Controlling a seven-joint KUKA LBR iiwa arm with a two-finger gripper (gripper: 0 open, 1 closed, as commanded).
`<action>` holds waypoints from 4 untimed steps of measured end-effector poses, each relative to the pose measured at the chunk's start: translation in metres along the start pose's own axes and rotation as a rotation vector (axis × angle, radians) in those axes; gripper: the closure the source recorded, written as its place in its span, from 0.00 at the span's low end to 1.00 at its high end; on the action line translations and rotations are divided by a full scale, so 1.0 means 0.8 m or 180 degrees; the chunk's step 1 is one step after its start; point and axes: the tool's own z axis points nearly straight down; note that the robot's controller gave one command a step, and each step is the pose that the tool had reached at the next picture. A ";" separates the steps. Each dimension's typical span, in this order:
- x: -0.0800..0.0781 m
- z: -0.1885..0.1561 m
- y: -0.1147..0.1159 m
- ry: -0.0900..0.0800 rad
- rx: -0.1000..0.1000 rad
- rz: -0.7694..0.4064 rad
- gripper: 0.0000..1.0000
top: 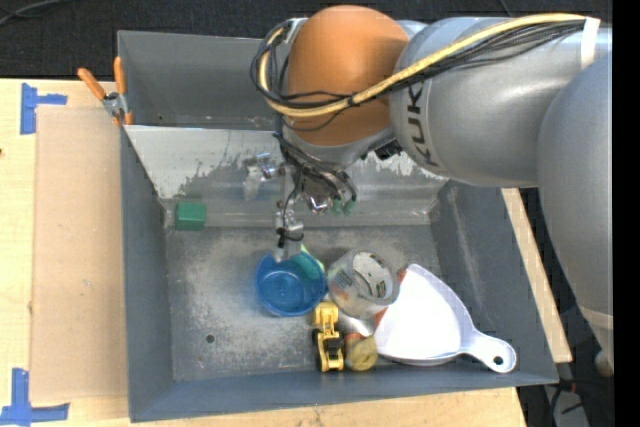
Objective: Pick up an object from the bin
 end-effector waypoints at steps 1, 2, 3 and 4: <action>0.058 0.053 -0.022 -0.0003 0.0002 -0.0537 0.00; 0.067 0.083 -0.020 0.0030 0.0002 -0.0685 0.00; 0.069 0.072 -0.009 0.0019 -0.0001 -0.0955 0.00; 0.121 0.126 -0.089 0.0021 -0.0010 -0.0828 1.00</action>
Offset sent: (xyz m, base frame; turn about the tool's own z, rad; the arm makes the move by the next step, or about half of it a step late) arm -0.0201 0.0059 -0.0052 -0.1470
